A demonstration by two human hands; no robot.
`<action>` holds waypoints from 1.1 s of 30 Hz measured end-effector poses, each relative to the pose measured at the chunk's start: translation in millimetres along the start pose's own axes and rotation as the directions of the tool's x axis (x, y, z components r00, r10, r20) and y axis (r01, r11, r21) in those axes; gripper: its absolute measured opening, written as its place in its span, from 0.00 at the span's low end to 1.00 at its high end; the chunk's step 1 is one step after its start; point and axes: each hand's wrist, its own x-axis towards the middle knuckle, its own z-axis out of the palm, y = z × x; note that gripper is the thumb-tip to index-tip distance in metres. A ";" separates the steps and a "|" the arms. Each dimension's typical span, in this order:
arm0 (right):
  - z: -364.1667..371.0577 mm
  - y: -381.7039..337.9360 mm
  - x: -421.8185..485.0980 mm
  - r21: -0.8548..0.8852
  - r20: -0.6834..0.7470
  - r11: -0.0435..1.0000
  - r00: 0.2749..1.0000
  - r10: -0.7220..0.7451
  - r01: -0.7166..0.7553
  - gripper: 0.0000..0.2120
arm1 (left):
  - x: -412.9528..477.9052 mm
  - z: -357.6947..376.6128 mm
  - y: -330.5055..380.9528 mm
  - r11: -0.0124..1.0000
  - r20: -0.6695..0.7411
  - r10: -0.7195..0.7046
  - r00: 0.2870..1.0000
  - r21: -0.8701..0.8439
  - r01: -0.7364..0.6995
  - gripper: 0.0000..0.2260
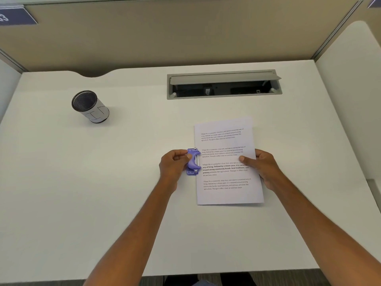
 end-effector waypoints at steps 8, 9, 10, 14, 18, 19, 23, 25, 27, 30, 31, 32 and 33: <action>9.2 2.9 -1.6 -0.002 0.008 1.000 1.000 0.012 -0.012 0.17 | 1.1 -0.3 -0.2 1.000 0.003 0.003 1.000 0.009 -0.003 0.11; 9.3 3.2 -1.9 0.000 0.006 1.000 1.000 0.014 -0.014 0.17 | 1.3 -0.2 -0.4 1.000 0.002 0.003 1.000 0.014 -0.003 0.12; 9.1 3.2 -2.4 0.001 0.005 1.000 1.000 0.016 -0.016 0.17 | 1.5 -0.3 -0.6 1.000 0.002 0.001 1.000 0.019 -0.001 0.12; 9.6 2.3 -4.2 0.006 0.007 1.000 1.000 0.019 -0.019 0.15 | 2.1 -0.8 -0.8 1.000 0.000 -0.009 1.000 0.012 0.009 0.12; 12.1 1.3 -4.9 0.021 -0.003 1.000 1.000 0.022 -0.021 0.14 | 3.1 -1.3 -1.4 1.000 -0.001 -0.013 1.000 0.017 0.013 0.13; 12.5 1.2 -5.0 0.020 -0.005 1.000 1.000 0.021 -0.021 0.14 | 3.4 -1.4 -1.6 1.000 -0.002 -0.015 1.000 0.017 0.015 0.13; 12.7 1.0 -5.7 0.026 -0.012 0.999 1.000 0.027 -0.026 0.14 | 4.3 -1.9 -2.4 1.000 0.007 -0.016 1.000 0.017 0.016 0.13; 12.9 0.3 -6.0 0.030 -0.017 0.999 0.999 0.035 -0.034 0.15 | 4.5 -2.1 -2.4 1.000 0.009 -0.018 1.000 0.018 0.018 0.13; 13.1 -0.4 -6.3 0.034 -0.023 0.999 0.999 0.041 -0.040 0.15 | 4.9 -2.2 -2.5 1.000 0.008 -0.020 1.000 0.023 0.020 0.13; 14.0 -1.1 -7.5 0.034 -0.025 0.998 0.999 0.046 -0.045 0.15 | 5.0 -2.4 -2.4 1.000 0.008 -0.020 1.000 0.024 0.020 0.13; 14.2 -1.2 -7.7 0.032 -0.026 0.998 0.999 0.047 -0.046 0.15 | 5.2 -2.4 -2.4 1.000 0.010 -0.019 1.000 0.025 0.019 0.13; 14.6 -1.5 -8.0 0.029 -0.027 0.998 0.998 0.048 -0.047 0.15 | 5.3 -2.5 -2.4 0.999 0.012 -0.019 1.000 0.027 0.019 0.13; 15.1 -1.9 -8.1 0.026 -0.028 0.999 0.998 0.048 -0.048 0.15 | 5.4 -2.5 -2.5 0.999 0.013 -0.018 1.000 0.031 0.018 0.13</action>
